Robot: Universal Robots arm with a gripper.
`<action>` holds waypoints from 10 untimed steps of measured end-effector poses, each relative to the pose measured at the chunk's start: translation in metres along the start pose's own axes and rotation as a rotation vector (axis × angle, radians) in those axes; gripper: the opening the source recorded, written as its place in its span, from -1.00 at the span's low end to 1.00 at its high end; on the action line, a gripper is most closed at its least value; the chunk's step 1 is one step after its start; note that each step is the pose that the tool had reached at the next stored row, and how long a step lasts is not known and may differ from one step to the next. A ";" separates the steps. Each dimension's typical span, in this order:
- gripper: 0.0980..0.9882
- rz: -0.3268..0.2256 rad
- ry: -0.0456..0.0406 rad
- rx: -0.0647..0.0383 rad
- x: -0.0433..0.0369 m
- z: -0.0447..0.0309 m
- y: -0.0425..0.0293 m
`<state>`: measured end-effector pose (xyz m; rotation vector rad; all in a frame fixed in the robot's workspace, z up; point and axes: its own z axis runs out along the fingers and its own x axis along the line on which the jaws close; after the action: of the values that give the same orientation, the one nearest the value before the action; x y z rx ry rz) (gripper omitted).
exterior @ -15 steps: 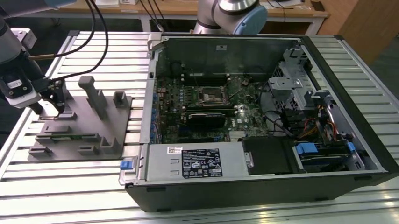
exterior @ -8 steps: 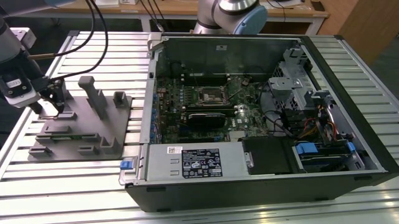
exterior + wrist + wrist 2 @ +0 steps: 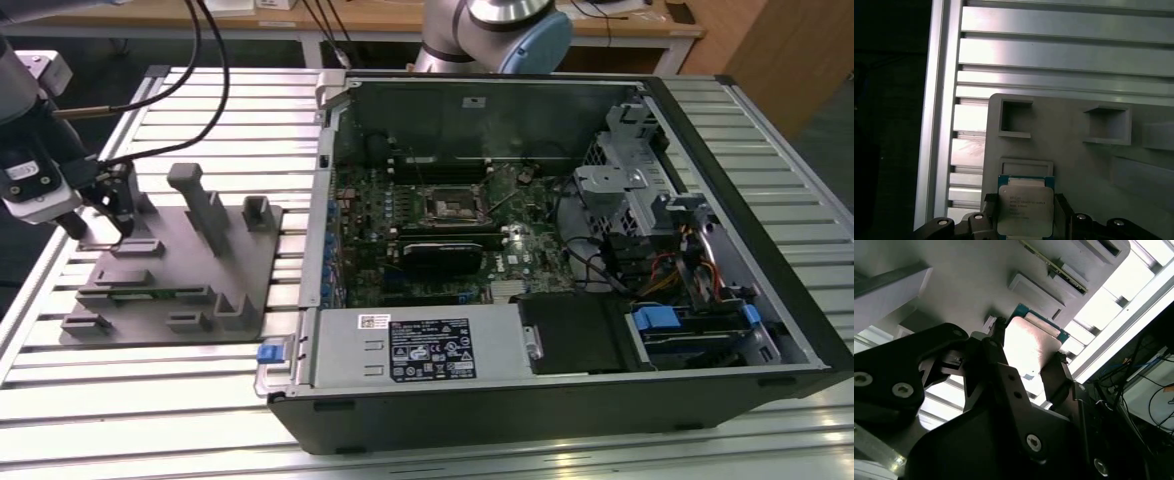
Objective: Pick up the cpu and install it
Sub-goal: 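Pick up the cpu and move it towards the insertion slot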
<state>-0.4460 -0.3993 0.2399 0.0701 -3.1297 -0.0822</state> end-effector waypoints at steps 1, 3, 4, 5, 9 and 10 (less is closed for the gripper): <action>0.00 0.000 0.0000 0.000 0.0000 -0.0012 0.0001; 0.00 0.000 0.0000 0.000 0.0000 -0.0040 0.0003; 0.00 0.000 0.0001 0.000 0.0000 -0.0057 0.0004; 0.00 0.000 -0.0001 0.000 0.0001 -0.0072 0.0005; 0.00 0.000 0.0000 0.000 0.0001 -0.0128 0.0009; 0.00 0.000 0.0001 0.000 0.0001 -0.0140 0.0010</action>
<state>-0.4460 -0.3991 0.2539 0.0702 -3.1296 -0.0821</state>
